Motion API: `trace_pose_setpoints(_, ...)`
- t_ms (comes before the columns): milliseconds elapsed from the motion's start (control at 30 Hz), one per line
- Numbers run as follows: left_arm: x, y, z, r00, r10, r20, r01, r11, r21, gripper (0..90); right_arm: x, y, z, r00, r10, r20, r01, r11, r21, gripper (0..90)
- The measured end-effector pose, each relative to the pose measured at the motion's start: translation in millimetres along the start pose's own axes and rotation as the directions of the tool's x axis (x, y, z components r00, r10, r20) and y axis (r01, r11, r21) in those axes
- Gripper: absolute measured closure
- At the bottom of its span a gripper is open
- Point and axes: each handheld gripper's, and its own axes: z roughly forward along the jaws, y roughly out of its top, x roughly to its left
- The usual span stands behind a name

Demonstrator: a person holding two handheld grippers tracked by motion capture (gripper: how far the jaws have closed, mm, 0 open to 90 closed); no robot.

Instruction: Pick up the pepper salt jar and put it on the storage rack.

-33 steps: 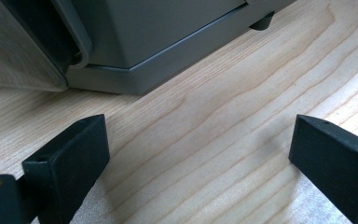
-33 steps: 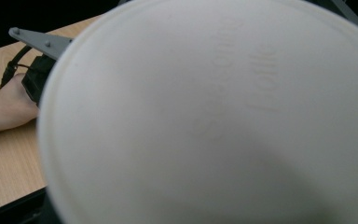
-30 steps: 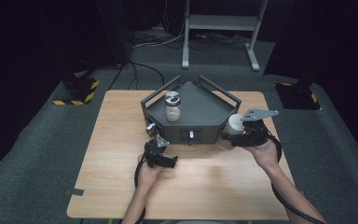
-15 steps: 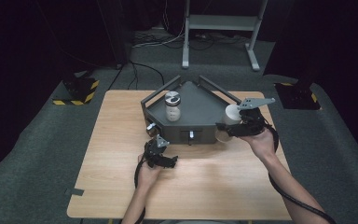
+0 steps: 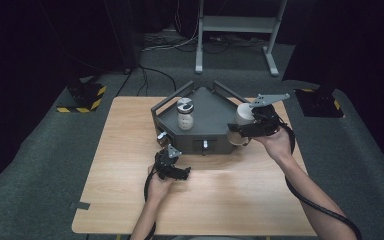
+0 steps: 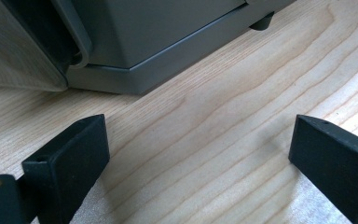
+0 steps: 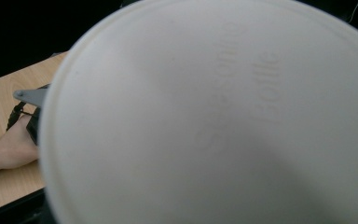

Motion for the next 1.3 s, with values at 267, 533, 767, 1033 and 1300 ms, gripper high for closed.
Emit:
trace_pose_setpoints(267, -0.1, -0.3, 0.1, 1.0000, -0.002, 0.000, 0.002, 1.0000, -0.002, 4.9, -4.2, 12.7, 7.4, 1.0000, 0.004, 0.005, -0.004, 1.000, 0.009, 33.4)
trace_pose_setpoints(533, -0.2, -0.3, 0.2, 1.0000, -0.002, 0.000, 0.002, 1.0000, -0.002, 4.9, -6.3, 26.5, 18.1, 0.9997, 0.006, 0.023, -0.007, 1.000, 0.024, 33.4)
trace_pose_setpoints(767, -0.2, -0.2, 0.1, 1.0000, -0.002, 0.000, 0.002, 1.0000, -0.001, 4.9, -6.5, 34.4, 28.4, 0.9994, 0.005, 0.035, -0.006, 0.999, 0.041, 33.5)
trace_pose_setpoints(1033, -0.3, -0.2, 0.1, 1.0000, -0.002, 0.000, 0.002, 1.0000, -0.001, 4.8, -7.2, 41.3, 40.8, 0.9986, 0.008, 0.052, -0.011, 0.999, 0.052, 33.5)
trace_pose_setpoints(1300, -0.3, -0.2, 0.1, 1.0000, -0.002, 0.000, 0.002, 1.0000, -0.001, 4.9, -8.1, 45.6, 53.9, 0.9976, 0.019, 0.066, -0.023, 0.998, 0.060, 33.5)
